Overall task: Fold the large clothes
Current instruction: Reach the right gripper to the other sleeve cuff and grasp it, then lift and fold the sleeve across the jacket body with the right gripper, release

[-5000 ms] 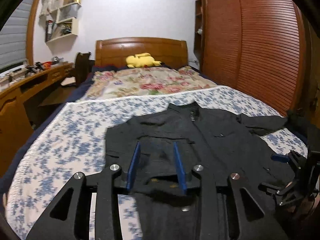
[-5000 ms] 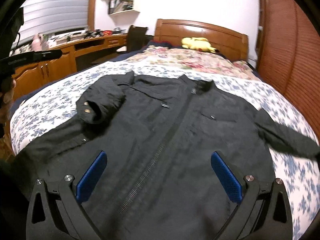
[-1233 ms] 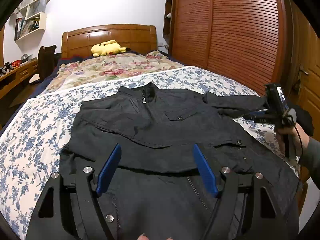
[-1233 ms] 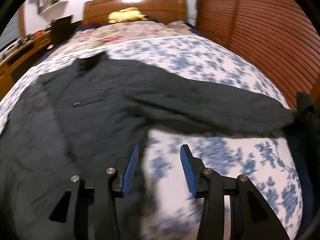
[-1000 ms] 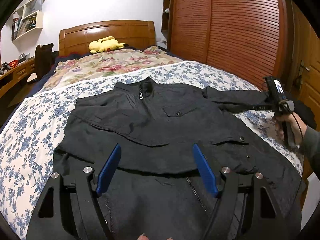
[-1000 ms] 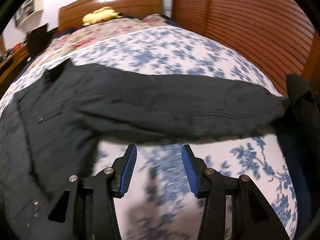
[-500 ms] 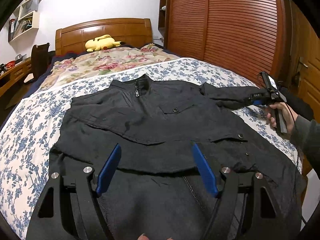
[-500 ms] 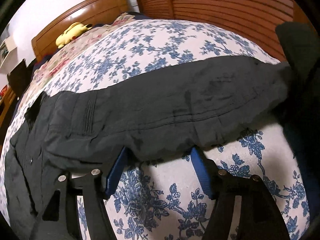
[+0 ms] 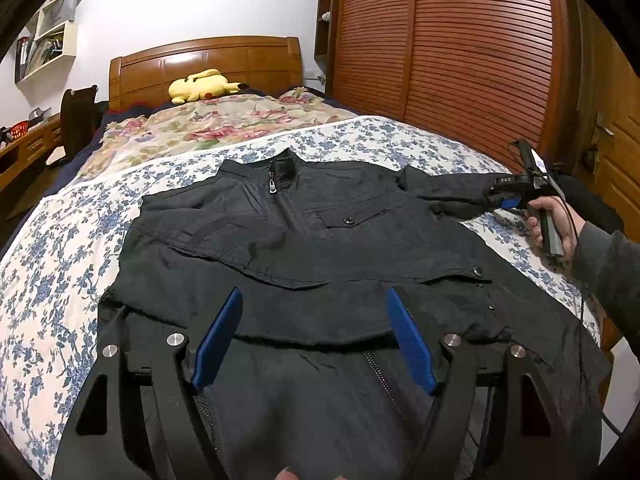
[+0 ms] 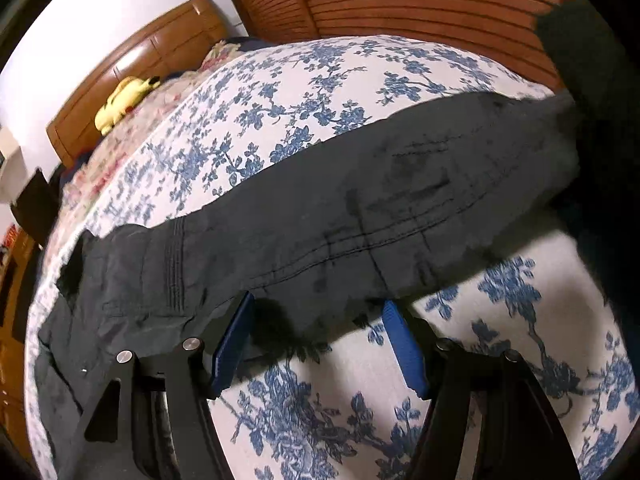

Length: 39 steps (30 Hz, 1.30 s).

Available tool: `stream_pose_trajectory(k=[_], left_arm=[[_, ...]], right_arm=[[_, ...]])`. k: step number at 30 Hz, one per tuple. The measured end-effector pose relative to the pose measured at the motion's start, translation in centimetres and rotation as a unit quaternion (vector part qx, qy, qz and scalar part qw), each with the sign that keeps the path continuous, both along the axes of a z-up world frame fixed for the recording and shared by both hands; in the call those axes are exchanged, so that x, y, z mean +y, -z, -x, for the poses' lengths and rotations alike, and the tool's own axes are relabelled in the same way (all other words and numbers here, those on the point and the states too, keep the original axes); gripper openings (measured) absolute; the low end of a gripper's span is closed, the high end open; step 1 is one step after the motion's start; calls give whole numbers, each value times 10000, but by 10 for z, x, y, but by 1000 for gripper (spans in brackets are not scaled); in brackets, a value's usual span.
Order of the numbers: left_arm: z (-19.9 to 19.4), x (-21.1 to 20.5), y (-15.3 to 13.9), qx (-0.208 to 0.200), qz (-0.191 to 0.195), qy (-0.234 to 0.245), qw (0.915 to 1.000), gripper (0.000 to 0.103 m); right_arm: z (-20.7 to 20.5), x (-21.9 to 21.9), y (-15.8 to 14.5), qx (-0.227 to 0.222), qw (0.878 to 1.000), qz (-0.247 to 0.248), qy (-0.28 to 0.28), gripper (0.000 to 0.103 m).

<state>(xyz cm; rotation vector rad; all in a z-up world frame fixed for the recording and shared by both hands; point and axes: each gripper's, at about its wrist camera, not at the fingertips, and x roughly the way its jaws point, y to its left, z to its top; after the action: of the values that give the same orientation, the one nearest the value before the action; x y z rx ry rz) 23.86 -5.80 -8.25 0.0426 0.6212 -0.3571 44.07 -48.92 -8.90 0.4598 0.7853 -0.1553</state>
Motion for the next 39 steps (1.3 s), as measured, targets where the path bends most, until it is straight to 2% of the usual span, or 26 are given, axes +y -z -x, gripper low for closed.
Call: stream_pose_trajectory(k=[1,2,3,5,7,12,18,23,27,30,34,39], left_arm=[[0,0,0,3,-3,-5,10000,75],[0,0,0,2,-8,-11,10000,75],[0,-1,0,4,-10,-12,10000,75],[0,-1,-1,2,-11,-15,10000,75],[-1,-1,-1,5,-7,-16,10000,75],[0,-1,-2,-6,1,3,10000,75],[2,-1,-3,-33,9,9,10000,75],[3,2,-4,-48,31,-19,10000,75],[4,3,-6,-72,53,-17,10000,75],[4,3,-6,-81,35,-10,10000,75],[4,3,-7,-86,52,-5,9999,75],[5,3,-7,-77,52,-22,10000,75]], right_arm=[[-2,3,-2,25,9999,142,-29,47],[-6,8,-3,97,9994,311,-92,16],[-6,13,-4,141,9990,407,-146,6],[-11,23,-9,83,9977,601,-288,3],[-10,36,-20,-109,9952,838,-483,2],[2,72,-55,-697,9870,1018,-1035,1],[26,134,-87,-1214,9662,1221,-1919,1],[68,185,-97,-1568,9398,1133,-2816,1],[100,217,-89,-1581,9215,1056,-3386,1],[111,231,-74,-1443,9140,1024,-3651,1],[111,242,-47,-1083,9106,1098,-3834,1],[109,249,-35,-710,9104,1343,-3848,1]])
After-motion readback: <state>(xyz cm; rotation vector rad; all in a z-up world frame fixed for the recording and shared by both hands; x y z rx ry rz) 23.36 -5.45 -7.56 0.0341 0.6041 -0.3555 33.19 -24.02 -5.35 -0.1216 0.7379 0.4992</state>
